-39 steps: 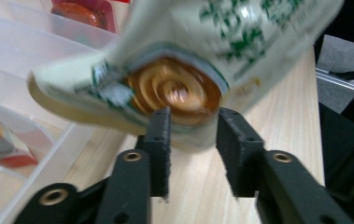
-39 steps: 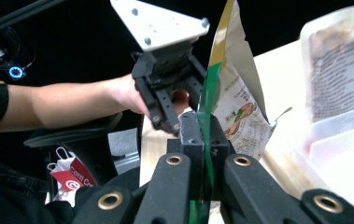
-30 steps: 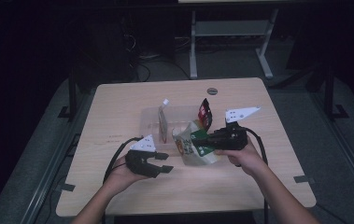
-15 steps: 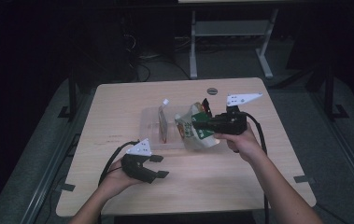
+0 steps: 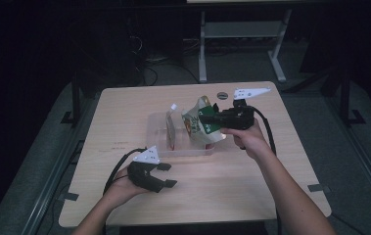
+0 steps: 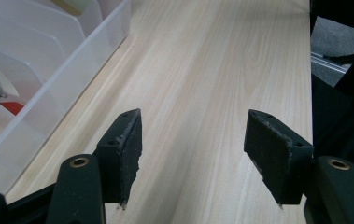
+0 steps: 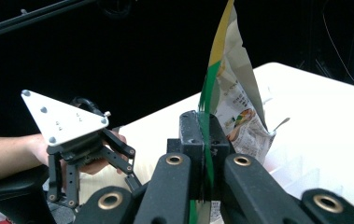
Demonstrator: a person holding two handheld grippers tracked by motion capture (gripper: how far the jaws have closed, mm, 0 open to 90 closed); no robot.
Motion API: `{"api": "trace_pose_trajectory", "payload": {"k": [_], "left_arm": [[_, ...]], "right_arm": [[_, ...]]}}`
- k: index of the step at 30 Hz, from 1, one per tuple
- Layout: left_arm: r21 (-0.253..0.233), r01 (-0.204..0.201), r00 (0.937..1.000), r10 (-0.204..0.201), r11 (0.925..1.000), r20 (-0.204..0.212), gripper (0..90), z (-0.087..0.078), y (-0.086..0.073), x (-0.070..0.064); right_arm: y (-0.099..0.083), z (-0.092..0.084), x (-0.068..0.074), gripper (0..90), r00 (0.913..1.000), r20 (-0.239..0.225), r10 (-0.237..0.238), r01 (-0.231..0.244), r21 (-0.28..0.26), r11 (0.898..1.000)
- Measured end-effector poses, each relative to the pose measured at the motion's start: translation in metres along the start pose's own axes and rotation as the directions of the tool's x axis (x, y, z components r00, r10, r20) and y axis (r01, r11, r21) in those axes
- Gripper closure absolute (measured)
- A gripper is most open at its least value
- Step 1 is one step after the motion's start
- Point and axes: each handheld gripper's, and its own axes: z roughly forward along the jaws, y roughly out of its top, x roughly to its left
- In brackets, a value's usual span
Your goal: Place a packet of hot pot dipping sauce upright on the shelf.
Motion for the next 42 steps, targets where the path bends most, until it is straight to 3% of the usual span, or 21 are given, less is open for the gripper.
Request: {"api": "trace_pose_trajectory", "payload": {"k": [11,17,27,42], "left_arm": [[0.010,0.000,1.0000,0.000,0.9999,0.005,36.5,0.002,0.000,0.000],[0.025,-0.010,0.9999,0.010,0.9996,0.006,36.1,0.004,-0.001,0.000],[0.036,-0.016,0.9998,0.015,0.9992,0.012,35.5,0.007,-0.002,0.000],[0.046,-0.017,0.9996,0.016,0.9988,0.022,35.1,0.009,-0.002,0.000]], "right_arm": [[-0.013,0.006,-0.008,90.0,0.9994,0.024,0.026,-0.026,0.023,0.999],[-0.019,0.014,-0.008,90.0,0.9989,0.045,0.013,-0.016,0.058,0.998],[-0.026,0.019,-0.012,90.0,0.9977,0.058,0.034,-0.037,0.060,0.997],[-0.026,0.027,-0.013,87.0,0.9896,0.144,-0.009,-0.006,0.102,0.995]]}}
